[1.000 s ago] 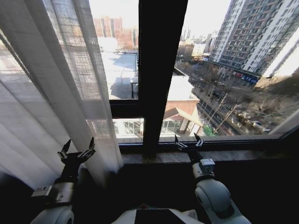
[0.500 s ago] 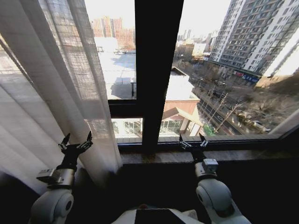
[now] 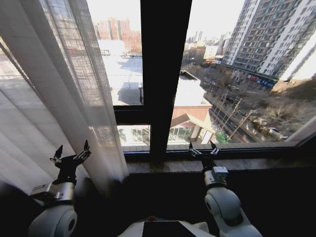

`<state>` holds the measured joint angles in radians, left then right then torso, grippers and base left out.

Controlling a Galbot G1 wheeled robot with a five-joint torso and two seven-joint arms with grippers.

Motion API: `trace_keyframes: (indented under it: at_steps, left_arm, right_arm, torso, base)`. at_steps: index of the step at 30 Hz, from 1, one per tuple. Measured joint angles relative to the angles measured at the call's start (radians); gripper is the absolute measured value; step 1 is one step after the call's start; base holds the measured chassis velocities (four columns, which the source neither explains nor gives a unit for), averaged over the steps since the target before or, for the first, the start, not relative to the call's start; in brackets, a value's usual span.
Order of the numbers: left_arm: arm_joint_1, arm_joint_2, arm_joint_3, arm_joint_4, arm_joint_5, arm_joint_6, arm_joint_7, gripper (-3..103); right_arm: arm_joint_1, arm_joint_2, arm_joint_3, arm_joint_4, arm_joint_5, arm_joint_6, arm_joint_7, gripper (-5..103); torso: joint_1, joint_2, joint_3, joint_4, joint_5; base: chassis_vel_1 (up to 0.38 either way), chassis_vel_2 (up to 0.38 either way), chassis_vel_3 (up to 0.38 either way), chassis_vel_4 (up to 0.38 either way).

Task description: Open the curtains by pulling them apart, changing their state from closed to fully open.

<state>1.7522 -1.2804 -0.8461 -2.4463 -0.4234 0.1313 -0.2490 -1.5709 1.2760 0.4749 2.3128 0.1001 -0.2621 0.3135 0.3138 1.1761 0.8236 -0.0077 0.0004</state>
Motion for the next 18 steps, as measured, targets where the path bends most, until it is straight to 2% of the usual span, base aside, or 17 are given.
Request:
trace_keyframes:
  at_steps: [7, 13, 16, 18]
  left_arm:
    - [-0.065, 0.072, 0.002, 0.049, -0.036, 0.039, 0.014, 100]
    - [-0.138, 0.129, 0.004, 0.110, -0.061, 0.078, 0.087, 100]
    - [-0.158, 0.145, 0.006, 0.137, -0.069, 0.079, 0.128, 101]
    - [-0.179, 0.161, 0.011, 0.173, -0.075, 0.072, 0.163, 97]
  right_arm:
    - [0.019, -0.003, 0.013, -0.013, 0.003, 0.007, 0.002, 100]
    - [0.030, 0.017, 0.027, -0.026, -0.003, 0.029, 0.004, 100]
    - [0.030, 0.024, 0.026, -0.028, -0.010, 0.032, 0.005, 100]
    - [0.030, 0.028, 0.022, -0.029, -0.020, 0.034, 0.005, 100]
  torso:
    - [0.000, 0.000, 0.000, 0.0001, -0.0005]
    - [0.000, 0.000, 0.000, 0.0000, -0.0002]
    - [0.000, 0.000, 0.000, 0.0001, -0.0003]
    - [0.000, 0.000, 0.000, 0.0001, -0.0004]
  base:
    - [0.000, 0.000, 0.000, 0.000]
    - [0.000, 0.000, 0.000, 0.000]
    - [0.000, 0.000, 0.000, 0.000]
    - [0.000, 0.000, 0.000, 0.000]
